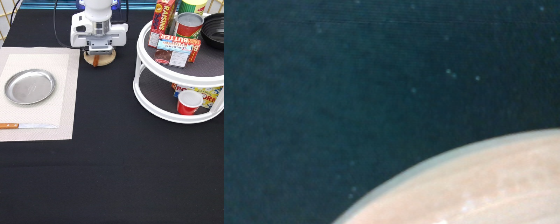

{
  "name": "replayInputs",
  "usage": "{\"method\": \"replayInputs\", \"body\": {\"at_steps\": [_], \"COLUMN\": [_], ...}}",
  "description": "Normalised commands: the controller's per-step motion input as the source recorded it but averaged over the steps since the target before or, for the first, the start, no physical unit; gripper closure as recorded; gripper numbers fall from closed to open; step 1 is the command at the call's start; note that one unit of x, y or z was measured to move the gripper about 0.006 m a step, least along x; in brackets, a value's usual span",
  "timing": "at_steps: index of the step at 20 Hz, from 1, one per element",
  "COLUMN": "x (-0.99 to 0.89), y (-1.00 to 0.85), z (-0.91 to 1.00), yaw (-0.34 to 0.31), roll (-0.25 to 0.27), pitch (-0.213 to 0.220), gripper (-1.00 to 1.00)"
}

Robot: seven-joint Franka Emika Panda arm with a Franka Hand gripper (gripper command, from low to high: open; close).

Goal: Arrange plate and fork

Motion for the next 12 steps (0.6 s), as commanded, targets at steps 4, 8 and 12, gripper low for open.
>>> {"method": "replayInputs", "body": {"at_steps": [4, 8, 12], "x": [0.04, 0.06, 0.01], "y": [-0.13, -0.16, -0.21], "z": [0.0, 0.02, 0.12], "yaw": [-0.055, -0.073, -0.088], "roll": [0.041, 0.022, 0.031], "pitch": [0.004, 0.0, 0.0], "gripper": [1.0, 1.0, 1.0]}}
